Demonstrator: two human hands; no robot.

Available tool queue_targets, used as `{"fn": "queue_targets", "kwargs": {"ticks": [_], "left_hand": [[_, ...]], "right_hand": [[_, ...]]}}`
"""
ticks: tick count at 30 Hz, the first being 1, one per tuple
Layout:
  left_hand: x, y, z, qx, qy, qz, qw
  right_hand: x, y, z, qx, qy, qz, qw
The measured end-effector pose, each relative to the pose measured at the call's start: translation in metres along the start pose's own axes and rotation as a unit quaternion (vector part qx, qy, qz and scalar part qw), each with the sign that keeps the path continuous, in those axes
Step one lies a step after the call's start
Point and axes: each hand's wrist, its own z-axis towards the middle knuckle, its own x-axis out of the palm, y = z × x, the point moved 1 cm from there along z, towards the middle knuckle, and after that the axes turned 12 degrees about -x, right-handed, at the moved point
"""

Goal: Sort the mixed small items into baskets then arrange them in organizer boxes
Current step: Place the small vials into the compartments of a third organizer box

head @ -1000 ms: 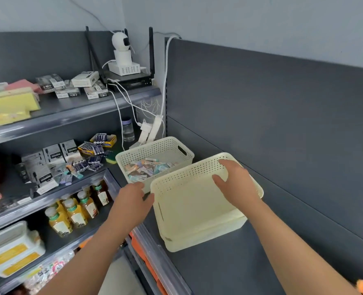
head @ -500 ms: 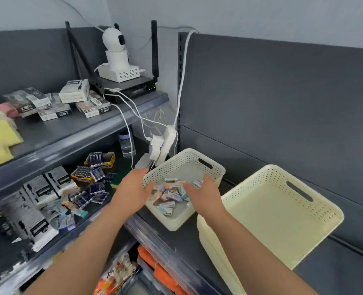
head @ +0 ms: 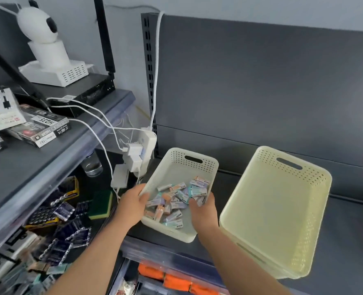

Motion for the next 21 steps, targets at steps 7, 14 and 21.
{"fn": "queue_targets", "kwargs": {"ticks": [7,14,21], "left_hand": [[-0.031,-0.016,-0.029,0.038,-0.063,-0.049,0.996],[-0.077,-0.082,-0.083,0.091,-0.079,-0.182,0.976],[-0.039,-0.168,-0.146,0.169,0.048,-0.242,0.954]], "right_hand": [[-0.007,0.021,-0.029,-0.081,-0.003,0.055,0.995],[-0.064,0.083,-0.069,-0.194,-0.035,0.104,0.975],[-0.179,0.096,-0.119,-0.21,-0.144,0.118,0.96]]}}
